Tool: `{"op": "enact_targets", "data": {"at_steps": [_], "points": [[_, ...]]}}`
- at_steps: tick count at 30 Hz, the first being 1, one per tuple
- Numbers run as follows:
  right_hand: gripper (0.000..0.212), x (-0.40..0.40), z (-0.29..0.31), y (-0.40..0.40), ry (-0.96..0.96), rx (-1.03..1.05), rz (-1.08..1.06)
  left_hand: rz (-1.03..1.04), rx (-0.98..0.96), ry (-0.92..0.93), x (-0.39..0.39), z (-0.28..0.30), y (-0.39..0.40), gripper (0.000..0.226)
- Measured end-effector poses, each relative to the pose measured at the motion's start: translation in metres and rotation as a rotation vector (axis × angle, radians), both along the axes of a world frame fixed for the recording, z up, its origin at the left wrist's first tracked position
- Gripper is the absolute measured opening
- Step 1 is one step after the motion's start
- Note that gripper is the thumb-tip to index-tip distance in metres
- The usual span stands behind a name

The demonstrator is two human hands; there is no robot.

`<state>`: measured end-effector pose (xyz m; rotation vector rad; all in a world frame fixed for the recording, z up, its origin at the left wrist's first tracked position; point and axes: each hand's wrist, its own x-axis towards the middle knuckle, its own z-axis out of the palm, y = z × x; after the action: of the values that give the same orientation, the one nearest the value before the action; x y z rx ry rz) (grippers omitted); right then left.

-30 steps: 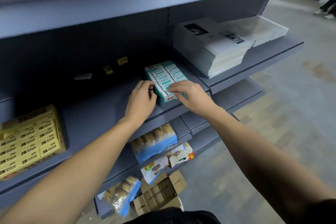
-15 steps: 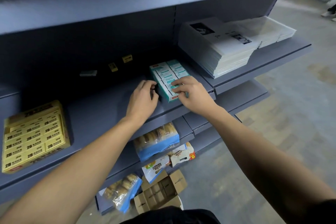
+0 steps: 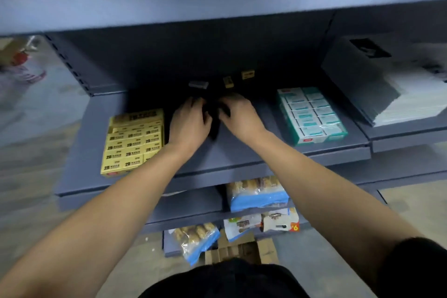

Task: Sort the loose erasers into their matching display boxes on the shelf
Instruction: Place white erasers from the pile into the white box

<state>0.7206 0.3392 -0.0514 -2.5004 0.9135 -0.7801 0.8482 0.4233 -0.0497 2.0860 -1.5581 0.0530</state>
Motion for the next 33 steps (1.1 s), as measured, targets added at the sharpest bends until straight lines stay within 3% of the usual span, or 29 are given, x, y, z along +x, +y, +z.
{"op": "enact_targets", "data": {"at_steps": [10, 13, 17, 22, 31, 33], "points": [[0.030, 0.067, -0.007, -0.034, 0.217, -0.015, -0.020, 0.071, 0.053, -0.051, 0.043, 0.001, -0.012, 0.029], [0.037, 0.076, -0.004, -0.045, 0.199, 0.019, -0.015, 0.080, 0.051, -0.060, 0.049, -0.001, -0.017, 0.028], [0.033, 0.085, -0.007, -0.062, 0.348, 0.068, -0.125, 0.071, 0.049, -0.064, 0.051, -0.003, -0.021, 0.030], [0.027, 0.086, 0.001, -0.061, 0.225, 0.123, -0.182, 0.065, 0.070, -0.050, 0.052, -0.003, -0.024, 0.030], [0.025, 0.074, 0.012, -0.047, 0.382, 0.095, -0.117, 0.053, 0.106, 0.005, 0.043, 0.006, -0.023, 0.029], [0.024, 0.068, 0.016, -0.041, 0.339, 0.075, -0.086, 0.059, 0.096, 0.000, 0.041, 0.007, -0.020, 0.028]]}}
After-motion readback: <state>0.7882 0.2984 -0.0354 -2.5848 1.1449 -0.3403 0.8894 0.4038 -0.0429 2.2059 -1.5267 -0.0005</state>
